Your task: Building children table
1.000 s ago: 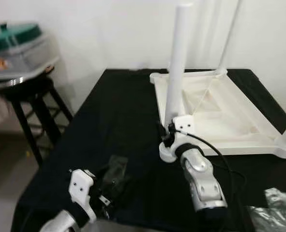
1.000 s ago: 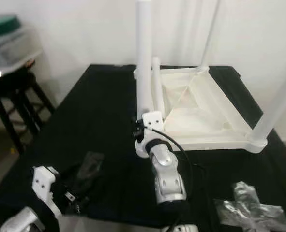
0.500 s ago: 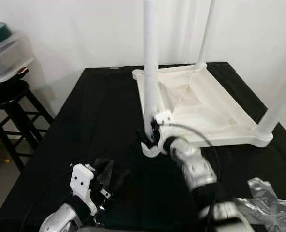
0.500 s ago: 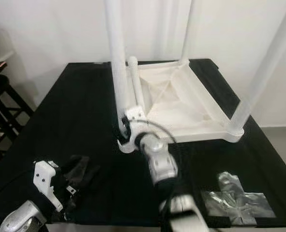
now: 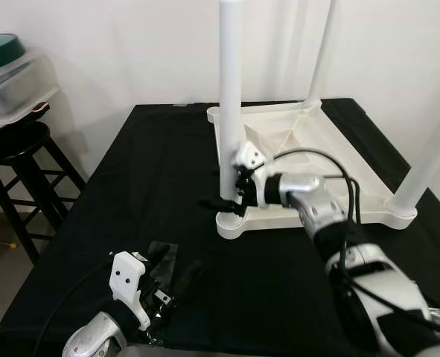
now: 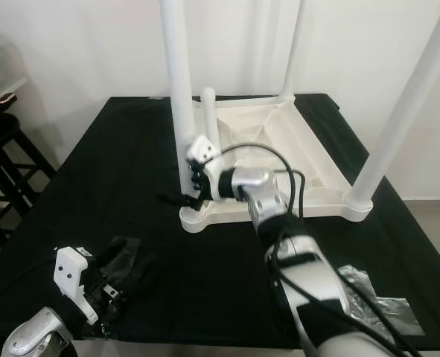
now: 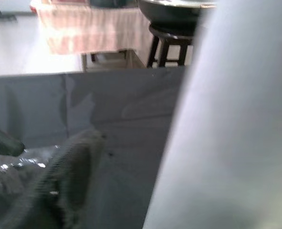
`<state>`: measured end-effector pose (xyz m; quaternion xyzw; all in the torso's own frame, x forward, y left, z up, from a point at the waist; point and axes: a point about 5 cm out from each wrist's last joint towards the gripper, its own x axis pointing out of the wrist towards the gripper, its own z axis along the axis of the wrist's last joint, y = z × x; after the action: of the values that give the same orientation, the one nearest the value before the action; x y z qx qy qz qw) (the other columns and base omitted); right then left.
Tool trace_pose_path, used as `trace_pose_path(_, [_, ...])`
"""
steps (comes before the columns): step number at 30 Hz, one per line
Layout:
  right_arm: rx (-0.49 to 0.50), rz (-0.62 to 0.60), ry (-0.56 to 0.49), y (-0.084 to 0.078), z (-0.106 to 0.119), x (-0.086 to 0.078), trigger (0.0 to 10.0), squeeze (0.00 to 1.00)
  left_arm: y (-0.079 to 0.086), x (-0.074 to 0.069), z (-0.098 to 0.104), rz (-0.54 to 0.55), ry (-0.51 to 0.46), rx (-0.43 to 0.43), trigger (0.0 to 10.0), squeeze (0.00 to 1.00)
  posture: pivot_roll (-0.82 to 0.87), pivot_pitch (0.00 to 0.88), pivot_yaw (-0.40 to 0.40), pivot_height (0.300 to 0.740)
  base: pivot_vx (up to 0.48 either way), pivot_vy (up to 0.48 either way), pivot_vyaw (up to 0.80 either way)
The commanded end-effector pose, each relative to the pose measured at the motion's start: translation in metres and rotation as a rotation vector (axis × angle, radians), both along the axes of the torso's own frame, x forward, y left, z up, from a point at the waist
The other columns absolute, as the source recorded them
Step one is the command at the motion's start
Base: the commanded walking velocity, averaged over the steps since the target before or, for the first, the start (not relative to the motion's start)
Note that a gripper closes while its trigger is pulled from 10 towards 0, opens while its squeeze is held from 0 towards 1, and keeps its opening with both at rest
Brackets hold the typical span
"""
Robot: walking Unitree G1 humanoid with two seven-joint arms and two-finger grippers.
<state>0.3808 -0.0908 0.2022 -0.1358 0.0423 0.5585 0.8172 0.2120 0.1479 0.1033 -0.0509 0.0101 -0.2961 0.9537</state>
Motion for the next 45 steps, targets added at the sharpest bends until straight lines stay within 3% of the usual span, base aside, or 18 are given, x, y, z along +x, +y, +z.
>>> trace_pose_path(1, [-0.005, 0.055, 0.024, 0.007, -0.006, -0.003, 1.3, 0.00, 0.002, -0.001, -0.004, 0.005, 0.011, 0.015, 10.0, 0.00, -0.01, 0.022, 0.029, 0.740, 0.000, 0.000, 0.00])
trace_pose_path(2, [0.008, 0.046, 0.045, 0.007, -0.007, -0.002, 0.0, 0.00, 0.002, -0.002, -0.004, 0.005, 0.011, 0.016, 10.0, 0.00, 0.00, 0.022, 0.029, 0.740, 0.000, 0.000, 0.00])
trace_pose_path(15, [-0.018, -0.046, 0.119, -0.016, -0.043, -0.008, 0.0, 0.00, 0.002, -0.006, -0.004, -0.001, 0.019, 0.015, 10.0, 0.00, 0.00, 0.035, 0.034, 0.740, 0.000, 0.000, 0.00])
trace_pose_path(16, [-0.036, -0.253, 0.156, -0.021, -0.063, -0.008, 0.0, 0.00, 0.002, -0.007, -0.004, 0.000, 0.019, 0.013, 10.0, 0.00, 0.00, 0.043, 0.024, 0.740, 0.000, 0.000, 0.00])
trace_pose_path(18, [0.023, -0.810, 0.149, -0.028, -0.092, -0.018, 0.0, 0.00, 0.004, -0.009, -0.002, 0.005, 0.018, 0.013, 10.0, 0.00, -0.01, 0.054, 0.031, 0.740, 0.000, 0.000, 0.00])
trace_pose_path(19, [0.041, -0.918, 0.179, -0.028, -0.103, -0.033, 0.0, 0.00, 0.004, -0.009, -0.002, 0.008, 0.018, 0.011, 10.0, 0.00, -0.01, 0.054, 0.031, 0.740, 0.000, 0.000, 0.00])
trace_pose_path(20, [0.041, -0.918, 0.179, -0.028, -0.103, -0.033, 0.0, 0.00, 0.004, -0.009, -0.002, 0.008, 0.018, 0.011, 10.0, 0.00, -0.01, 0.054, 0.031, 0.740, 0.000, 0.000, 0.00])
trace_pose_path(21, [0.067, -0.897, 0.237, -0.008, -0.113, -0.067, 0.0, 0.00, 0.006, -0.008, -0.001, 0.010, 0.018, 0.012, 10.0, 0.00, -0.03, 0.071, 0.055, 0.740, 0.000, 0.000, 0.00])
trace_pose_path(25, [0.102, -0.789, 0.239, 0.016, -0.107, -0.074, 0.0, 0.00, 0.007, -0.005, 0.000, -0.003, 0.023, 0.009, 10.0, 0.00, -0.06, 0.065, 0.076, 0.740, 0.000, 0.000, 0.00])
trace_pose_path(26, [0.094, -0.758, 0.213, 0.021, -0.102, -0.065, 4.2, 0.00, 0.006, -0.002, 0.000, -0.015, 0.026, 0.011, 10.0, 0.00, -0.05, 0.050, 0.060, 0.740, 0.000, 0.000, 0.00])
trace_pose_path(27, [0.094, -0.758, 0.213, 0.021, -0.102, -0.065, 4.2, 0.00, 0.006, -0.002, 0.000, -0.015, 0.026, 0.011, 10.0, 0.00, -0.05, 0.050, 0.060, 0.740, 0.000, 0.000, 0.00])
trace_pose_path(28, [0.103, -0.732, 0.189, 0.026, -0.095, -0.055, 10.0, 0.00, 0.006, 0.000, 0.000, -0.021, 0.027, 0.013, 10.0, 0.00, -0.05, 0.045, 0.051, 0.740, 0.000, 0.000, 0.00])
trace_pose_path(29, [0.106, -0.706, 0.165, 0.031, -0.088, -0.048, 10.0, 0.72, 0.006, 0.002, 0.000, -0.018, 0.028, 0.011, 10.0, 0.00, -0.05, 0.045, 0.050, 0.740, 0.000, 0.000, 0.00])
trace_pose_path(30, [0.128, -0.698, 0.152, 0.037, -0.078, -0.045, 10.0, 1.00, 0.008, 0.004, 0.001, 0.007, 0.028, 0.000, 10.0, 0.00, -0.05, 0.049, 0.044, 0.740, 0.000, 0.000, 0.00])
trace_pose_path(32, [0.153, -0.723, 0.129, 0.040, -0.061, -0.047, 10.0, 1.00, 0.012, 0.008, 0.005, 0.072, 0.024, -0.024, 10.0, 0.00, -0.05, 0.051, 0.035, 0.740, 0.000, 0.000, 0.00])
trace_pose_path(39, [0.167, -0.747, 0.086, 0.028, -0.046, -0.042, 10.0, 1.00, 0.023, 0.018, 0.013, 0.186, 0.019, -0.023, 10.0, 0.00, -0.07, 0.070, 0.030, 0.740, 0.000, 0.000, 0.00])
trace_pose_path(40, [0.161, -0.760, 0.069, 0.012, -0.046, -0.043, 10.0, 1.00, 0.030, 0.022, 0.016, 0.238, 0.021, 0.006, 10.0, 0.00, -0.09, 0.069, 0.031, 0.740, 0.000, 0.000, 0.00])
trace_pose_path(45, [0.151, -0.772, 0.046, -0.003, -0.047, -0.048, 10.0, 1.00, 0.035, 0.027, 0.022, 0.293, 0.001, 0.030, 10.0, 0.00, -0.11, 0.068, 0.036, 0.740, 0.000, 0.000, 0.00])
